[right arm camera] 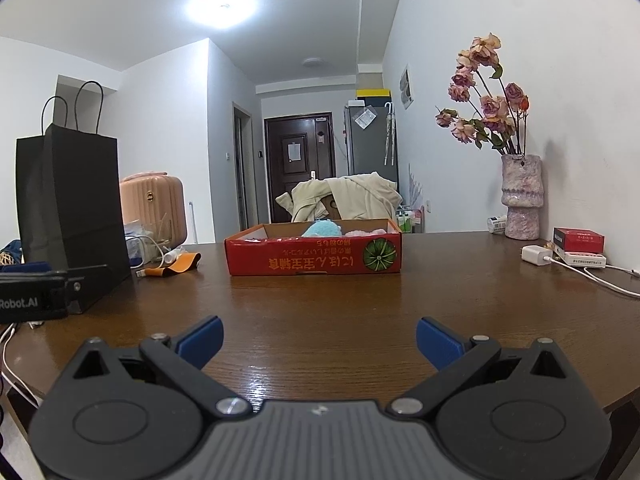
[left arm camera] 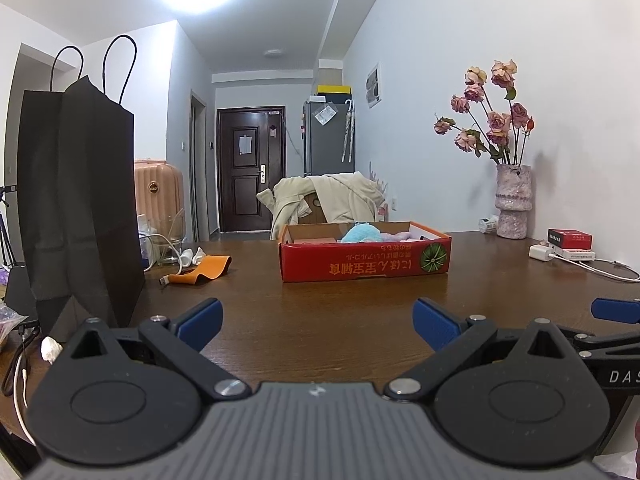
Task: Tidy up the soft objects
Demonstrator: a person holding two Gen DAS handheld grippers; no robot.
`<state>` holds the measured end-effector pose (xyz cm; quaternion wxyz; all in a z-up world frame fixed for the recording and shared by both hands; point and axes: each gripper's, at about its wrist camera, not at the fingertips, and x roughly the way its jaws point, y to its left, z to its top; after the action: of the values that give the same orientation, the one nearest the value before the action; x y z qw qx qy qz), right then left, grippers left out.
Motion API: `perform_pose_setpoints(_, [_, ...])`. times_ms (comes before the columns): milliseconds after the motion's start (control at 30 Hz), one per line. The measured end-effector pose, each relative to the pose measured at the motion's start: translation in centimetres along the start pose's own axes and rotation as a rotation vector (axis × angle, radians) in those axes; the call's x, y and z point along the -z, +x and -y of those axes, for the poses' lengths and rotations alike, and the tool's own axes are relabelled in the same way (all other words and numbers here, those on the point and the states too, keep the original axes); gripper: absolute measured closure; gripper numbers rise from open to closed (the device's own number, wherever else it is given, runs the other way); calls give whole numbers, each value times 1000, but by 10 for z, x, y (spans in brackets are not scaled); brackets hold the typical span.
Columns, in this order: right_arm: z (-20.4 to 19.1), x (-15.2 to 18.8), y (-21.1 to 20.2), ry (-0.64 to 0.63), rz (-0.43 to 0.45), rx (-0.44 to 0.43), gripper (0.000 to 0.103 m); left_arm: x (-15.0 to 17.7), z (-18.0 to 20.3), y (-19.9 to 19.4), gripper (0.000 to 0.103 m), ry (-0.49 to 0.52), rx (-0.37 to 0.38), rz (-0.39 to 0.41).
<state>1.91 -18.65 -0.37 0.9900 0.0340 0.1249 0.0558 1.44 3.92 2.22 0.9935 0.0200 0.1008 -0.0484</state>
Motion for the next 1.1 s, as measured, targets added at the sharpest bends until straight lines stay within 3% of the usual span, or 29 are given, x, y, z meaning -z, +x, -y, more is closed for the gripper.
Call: perform_pose_setpoints(1100, [0, 0, 0, -8, 7, -1, 0, -1, -2, -3, 0, -11, 13, 25])
